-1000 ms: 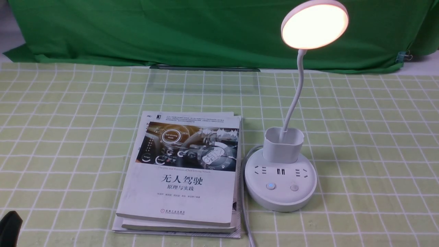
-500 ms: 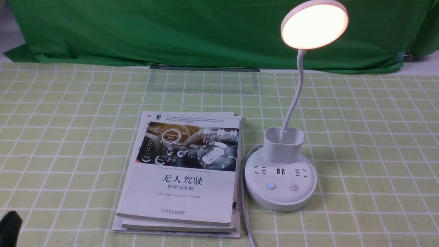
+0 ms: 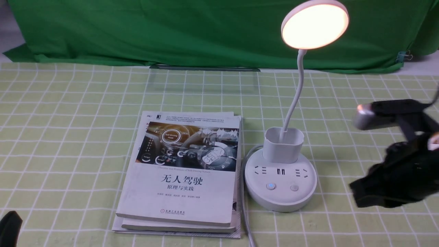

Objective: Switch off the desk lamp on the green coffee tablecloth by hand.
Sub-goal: 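Press the power button on the lamp base to turn the lamp off with the right gripper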

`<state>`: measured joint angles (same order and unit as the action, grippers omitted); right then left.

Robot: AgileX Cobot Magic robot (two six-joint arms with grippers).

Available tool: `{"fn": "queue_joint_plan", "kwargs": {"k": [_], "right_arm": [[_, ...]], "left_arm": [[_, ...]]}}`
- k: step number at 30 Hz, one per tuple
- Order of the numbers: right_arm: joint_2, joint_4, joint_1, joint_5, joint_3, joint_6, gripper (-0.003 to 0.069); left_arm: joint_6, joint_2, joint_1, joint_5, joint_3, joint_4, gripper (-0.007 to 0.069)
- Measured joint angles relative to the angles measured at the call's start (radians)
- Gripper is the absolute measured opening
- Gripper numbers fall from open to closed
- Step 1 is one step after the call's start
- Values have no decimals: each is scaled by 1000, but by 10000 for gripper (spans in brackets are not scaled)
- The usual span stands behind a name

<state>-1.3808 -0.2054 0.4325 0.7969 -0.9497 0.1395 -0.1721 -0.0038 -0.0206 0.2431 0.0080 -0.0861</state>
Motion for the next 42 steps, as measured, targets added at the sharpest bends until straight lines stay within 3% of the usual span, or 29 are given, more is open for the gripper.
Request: {"fn": "queue_joint_plan", "kwargs": {"k": [5, 22, 42], "right_arm": [[-198, 35, 95, -8, -133, -3, 43], [-496, 89, 89, -40, -301, -1, 43], [-409, 97, 85, -46, -317, -17, 44]], "left_arm": [[0, 0, 0, 0, 0, 0, 410], [0, 0, 0, 0, 0, 0, 410], [0, 0, 0, 0, 0, 0, 410]]}}
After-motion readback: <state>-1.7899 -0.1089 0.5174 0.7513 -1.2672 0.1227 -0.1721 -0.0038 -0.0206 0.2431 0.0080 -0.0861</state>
